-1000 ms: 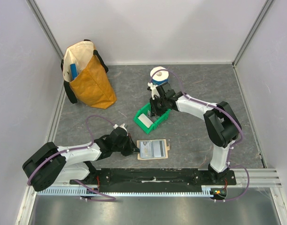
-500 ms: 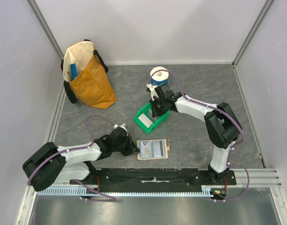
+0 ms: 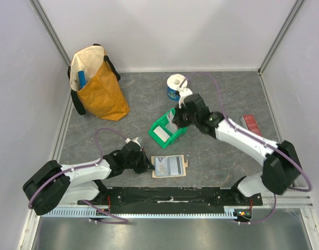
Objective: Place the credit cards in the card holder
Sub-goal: Turn over the card slot in the card holder.
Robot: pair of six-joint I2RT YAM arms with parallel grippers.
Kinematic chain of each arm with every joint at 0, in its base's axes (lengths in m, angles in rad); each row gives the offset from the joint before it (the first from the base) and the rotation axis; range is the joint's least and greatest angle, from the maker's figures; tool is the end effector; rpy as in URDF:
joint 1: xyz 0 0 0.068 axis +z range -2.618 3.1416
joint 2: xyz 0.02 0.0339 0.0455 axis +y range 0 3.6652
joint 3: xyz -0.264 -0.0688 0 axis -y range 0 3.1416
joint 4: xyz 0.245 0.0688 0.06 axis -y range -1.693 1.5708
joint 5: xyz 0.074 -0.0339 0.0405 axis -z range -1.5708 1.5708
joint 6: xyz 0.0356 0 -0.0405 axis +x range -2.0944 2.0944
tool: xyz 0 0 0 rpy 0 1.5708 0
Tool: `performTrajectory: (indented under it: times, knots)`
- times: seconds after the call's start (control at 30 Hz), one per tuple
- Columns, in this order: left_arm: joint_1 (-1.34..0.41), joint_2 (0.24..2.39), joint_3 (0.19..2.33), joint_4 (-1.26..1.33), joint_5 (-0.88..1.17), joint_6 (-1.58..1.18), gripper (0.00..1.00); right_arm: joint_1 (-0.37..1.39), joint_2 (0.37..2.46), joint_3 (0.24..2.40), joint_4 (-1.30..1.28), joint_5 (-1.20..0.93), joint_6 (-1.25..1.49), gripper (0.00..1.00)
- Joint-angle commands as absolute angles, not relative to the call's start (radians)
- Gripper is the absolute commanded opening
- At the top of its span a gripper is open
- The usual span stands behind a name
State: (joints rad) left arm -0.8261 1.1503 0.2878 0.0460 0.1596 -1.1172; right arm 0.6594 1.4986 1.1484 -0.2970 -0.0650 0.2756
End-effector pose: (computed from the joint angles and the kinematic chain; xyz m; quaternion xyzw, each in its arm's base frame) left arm 0.1259 -0.1450 0.1279 -0.1054 0.9212 -0.3450 0.1458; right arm 0.2666 0.2095 0.2831 -0.1849 0.8756 0.2267 0.3844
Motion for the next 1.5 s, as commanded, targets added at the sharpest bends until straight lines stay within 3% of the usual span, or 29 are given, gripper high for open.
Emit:
performTrajectory:
  times: [0.0,0.2,0.47,1.17,1.47]
  knots:
    - [-0.822,1.126,0.294,0.035,0.150,-1.094,0.02,0.820,1.327,0.935,-0.138,0.150,0.510,0.00]
    - [-0.822,1.121,0.302,0.031,0.172,-1.097,0.02,1.111,1.195,0.700,0.033,0.437,0.846,0.00]
    - [-0.822,1.095,0.307,0.031,0.199,-1.115,0.02,1.318,1.316,0.739,0.035,0.727,1.005,0.00]
    - [-0.822,1.057,0.305,0.025,0.192,-1.129,0.02,1.365,1.494,0.801,0.002,0.750,1.035,0.00]
    - [-0.824,1.046,0.304,0.021,0.189,-1.127,0.02,1.397,1.532,0.868,-0.158,0.817,1.016,0.00]
